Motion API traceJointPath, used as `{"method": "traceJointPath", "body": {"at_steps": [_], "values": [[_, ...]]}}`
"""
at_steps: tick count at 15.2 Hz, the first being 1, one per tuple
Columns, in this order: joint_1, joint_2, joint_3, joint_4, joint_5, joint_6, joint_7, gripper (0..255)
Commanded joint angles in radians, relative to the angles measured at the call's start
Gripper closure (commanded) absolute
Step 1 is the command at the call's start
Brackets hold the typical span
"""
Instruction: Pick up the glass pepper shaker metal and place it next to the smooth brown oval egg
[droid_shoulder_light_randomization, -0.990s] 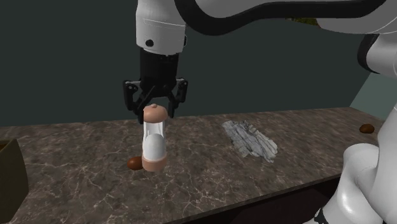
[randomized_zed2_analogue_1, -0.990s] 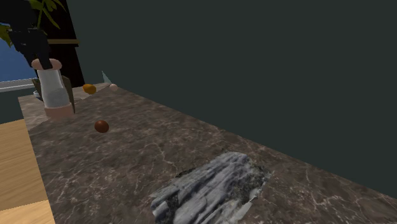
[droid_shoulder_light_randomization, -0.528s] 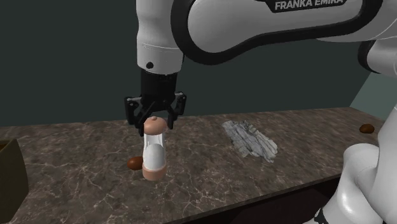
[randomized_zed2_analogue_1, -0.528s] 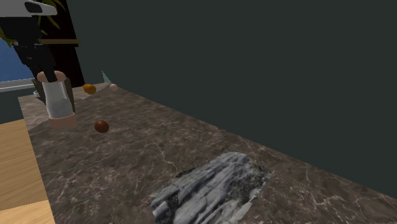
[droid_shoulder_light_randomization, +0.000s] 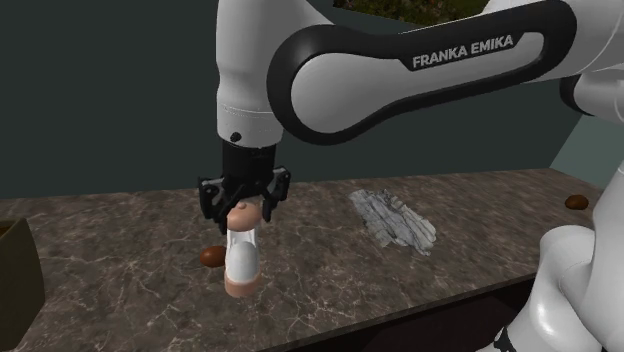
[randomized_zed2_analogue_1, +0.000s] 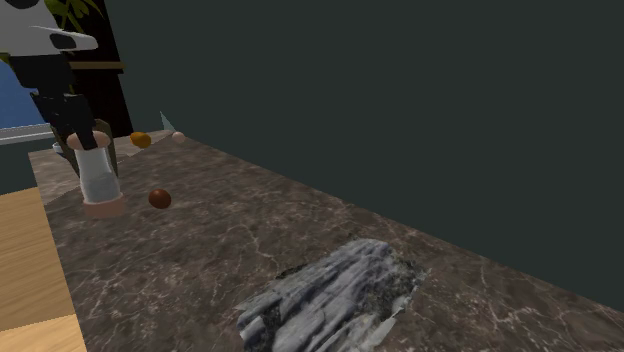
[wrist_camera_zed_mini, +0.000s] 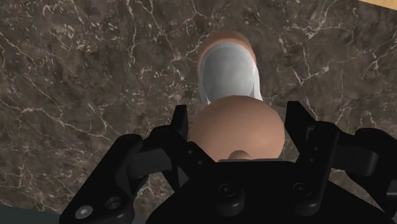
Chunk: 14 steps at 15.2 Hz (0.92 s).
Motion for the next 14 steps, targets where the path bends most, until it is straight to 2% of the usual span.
{"method": "traceJointPath", "body": {"at_steps": [1, 9, 14], "values": [[0.0, 0.002, 0.0, -0.027, -0.002, 0.03, 0.003, 255], [0.001, 0.027, -0.002, -0.1, -0.015, 0.126, 0.016, 255], [0.001, 0.027, -0.002, -0.1, -0.015, 0.126, 0.016, 255]]}}
